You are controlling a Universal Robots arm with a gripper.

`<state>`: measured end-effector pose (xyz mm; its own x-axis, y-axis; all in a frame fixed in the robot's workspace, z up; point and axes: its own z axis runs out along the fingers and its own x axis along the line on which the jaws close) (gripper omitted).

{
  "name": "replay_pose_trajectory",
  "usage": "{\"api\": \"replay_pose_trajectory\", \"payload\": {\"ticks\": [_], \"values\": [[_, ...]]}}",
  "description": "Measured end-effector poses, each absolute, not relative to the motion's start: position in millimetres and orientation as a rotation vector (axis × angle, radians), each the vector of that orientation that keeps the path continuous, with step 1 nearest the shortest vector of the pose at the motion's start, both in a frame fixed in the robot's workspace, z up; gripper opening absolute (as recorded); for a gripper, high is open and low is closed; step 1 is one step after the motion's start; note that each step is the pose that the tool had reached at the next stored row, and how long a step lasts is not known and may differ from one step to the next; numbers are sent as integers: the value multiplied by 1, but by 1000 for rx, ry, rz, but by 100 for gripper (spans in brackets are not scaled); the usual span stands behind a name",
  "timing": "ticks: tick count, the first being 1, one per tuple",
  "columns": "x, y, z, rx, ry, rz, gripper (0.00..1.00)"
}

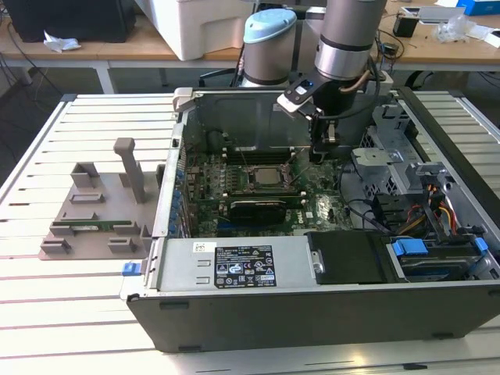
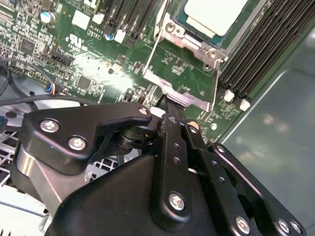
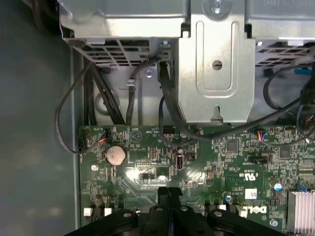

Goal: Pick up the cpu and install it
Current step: 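Close the cpu cover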

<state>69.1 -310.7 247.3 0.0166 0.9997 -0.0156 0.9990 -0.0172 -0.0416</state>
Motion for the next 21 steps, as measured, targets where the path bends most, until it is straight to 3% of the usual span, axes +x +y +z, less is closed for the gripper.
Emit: {"api": "replay_pose_trajectory", "payload": {"ticks": [21], "values": [[44, -311, 247, -2226, -2189, 63, 11]]}}
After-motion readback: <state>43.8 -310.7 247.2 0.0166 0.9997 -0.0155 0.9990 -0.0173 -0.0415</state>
